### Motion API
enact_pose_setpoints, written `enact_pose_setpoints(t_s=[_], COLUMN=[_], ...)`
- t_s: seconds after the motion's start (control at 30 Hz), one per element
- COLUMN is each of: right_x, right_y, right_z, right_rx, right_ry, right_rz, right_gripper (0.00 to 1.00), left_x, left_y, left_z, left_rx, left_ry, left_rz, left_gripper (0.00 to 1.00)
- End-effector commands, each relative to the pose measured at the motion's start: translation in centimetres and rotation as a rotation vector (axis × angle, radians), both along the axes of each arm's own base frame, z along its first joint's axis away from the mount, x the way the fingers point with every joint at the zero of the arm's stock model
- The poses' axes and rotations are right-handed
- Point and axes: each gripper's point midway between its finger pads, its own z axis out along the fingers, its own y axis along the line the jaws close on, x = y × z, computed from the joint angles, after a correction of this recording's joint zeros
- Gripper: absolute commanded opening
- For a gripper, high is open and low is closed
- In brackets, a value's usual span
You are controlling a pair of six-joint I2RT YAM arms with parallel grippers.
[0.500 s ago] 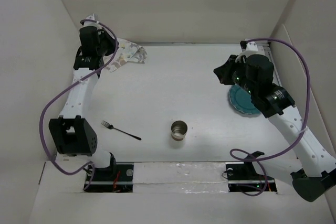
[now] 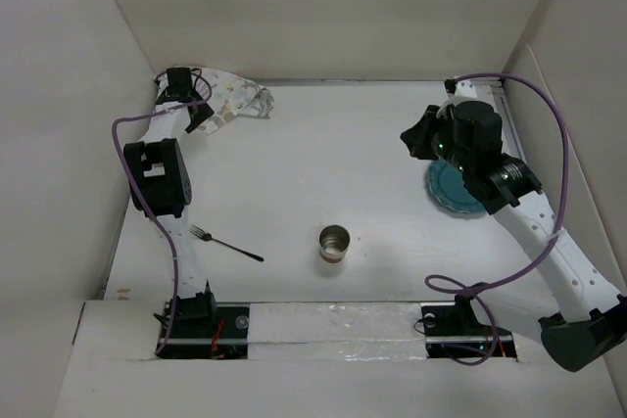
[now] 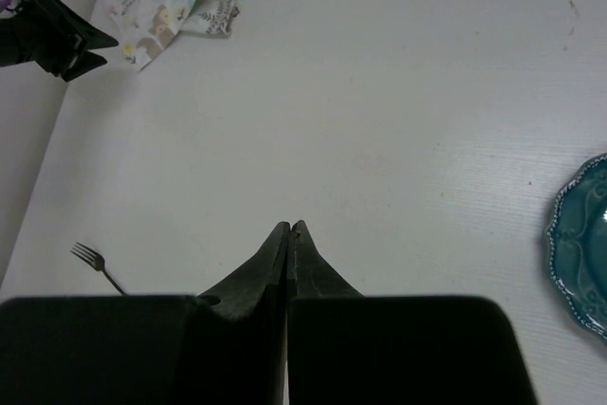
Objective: Set the dinner table for one person
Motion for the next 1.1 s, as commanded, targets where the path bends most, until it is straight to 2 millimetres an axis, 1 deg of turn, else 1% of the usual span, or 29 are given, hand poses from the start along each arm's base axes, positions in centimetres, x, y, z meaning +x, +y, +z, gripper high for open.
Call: enact_pose_setpoints(t_s=[0.0,0.03,0.07,0.1,0.13,0.17,0.2,0.3,0.4,0.43,0.47,0.5,0.53,0.57,0.6,0.63,0.7,0.73,0.77,0.83,0.9,0.93,0.97,1.0,1.03,1.07], right_x=[0.7,0.7,0.7,0.8,0.9,0.9,0.9,1.2,1.4,1.3,1.3,1.4,1.5,1.6,1.7,1.7,1.9,2.0,2.1,2.2,2.2,2.3,2.3,2.3,2.3,2.4], right_y=[0.5,0.5,0.5,0.5,0.5,0.6,0.6,0.7,0.8,1.4,1.5,1.6,1.7,1.9,1.9,2.0,2.1,2.1,2.1,2.1,2.1,2.1,2.0,2.0,2.0,2.0], right_z=[0.1,-0.1,-0.1,-0.3,-0.4,-0.4,-0.6,-0.6,-0.4,-0.5,-0.5,-0.3,-0.5,-0.5,-0.3,-0.3,-0.3,-0.1,-0.2,-0.1,-0.2,-0.2,0.0,-0.1,-0.1,-0.1], right_rx=[-0.002,-0.005,-0.007,-0.01,-0.011,-0.01,-0.011,-0.011,-0.008,0.001,0.003,0.006,0.005,0.008,0.012,0.011,0.011,0.01,0.009,0.007,0.001,-0.001,-0.001,-0.004,-0.002,-0.006], right_ry=[-0.007,0.0,0.001,0.006,0.009,0.01,0.012,0.014,0.011,0.016,0.019,0.015,0.019,0.021,0.016,0.016,0.016,0.012,0.013,0.009,0.009,0.007,0.003,0.004,0.005,0.001], right_rz=[0.019,0.019,0.019,0.018,0.019,0.021,0.021,0.02,0.02,0.052,0.056,0.059,0.06,0.067,0.066,0.067,0.068,0.067,0.068,0.068,0.066,0.067,0.064,0.063,0.063,0.064], right_gripper=[0.0,0.0,0.01,0.04,0.09,0.09,0.1,0.15,0.17,0.17,0.17,0.17,0.17,0.17,0.17,0.17,0.17,0.17,0.17,0.17,0.17,0.17,0.16,0.16,0.16,0.16], left_x=[0.4,0.5,0.6,0.8,0.9,0.9,0.9,0.7,0.7,0.8,0.9,0.9,1.1,1.2,1.5,1.5,1.8,1.7,1.7,1.6,1.4,1.4,1.3,1.2,1.2,1.3], left_y=[1.6,1.7,1.8,1.8,1.7,1.7,1.5,1.2,1.4,1.1,0.8,1.0,0.0,0.4,-0.3,-0.2,-1.3,-1.3,-1.6,-1.5,-1.5,-1.7,-1.8,-1.8,-1.9,-2.6], left_z=[1.2,0.6,-0.5,-1.0,-2.6,-2.7,-3.8,-5.3,-6.3,-6.5,-6.5,-7.0,-7.0,-7.1,-7.1,-7.3,-7.5,-7.8,-8.1,-8.5,-8.5,-8.4,-8.4,-8.1,-7.8,-7.4], left_rx=[0.049,0.051,0.054,0.054,0.044,0.044,0.035,0.02,0.032,0.047,0.069,0.083,0.105,0.125,0.142,0.155,0.188,0.194,0.208,0.213,0.216,0.208,0.203,0.197,0.191,0.161], left_ry=[-0.004,0.002,0.019,0.025,0.062,0.063,0.085,0.109,0.135,0.143,0.151,0.17,0.178,0.185,0.19,0.195,0.208,0.217,0.231,0.252,0.249,0.246,0.247,0.244,0.239,0.223], left_rz=[0.084,0.093,0.095,0.094,0.088,0.088,0.083,0.078,0.073,0.055,0.05,0.053,0.021,0.026,0.01,0.007,-0.024,-0.026,-0.041,-0.044,-0.045,-0.052,-0.054,-0.048,-0.05,-0.071], left_gripper=[0.42,0.42,0.43,0.44,0.44,0.44,0.44,0.45,0.45,0.45,0.44,0.44,0.44,0.43,0.43,0.43,0.41,0.41,0.39,0.34,0.23,0.09,0.02,0.0,0.0,0.0])
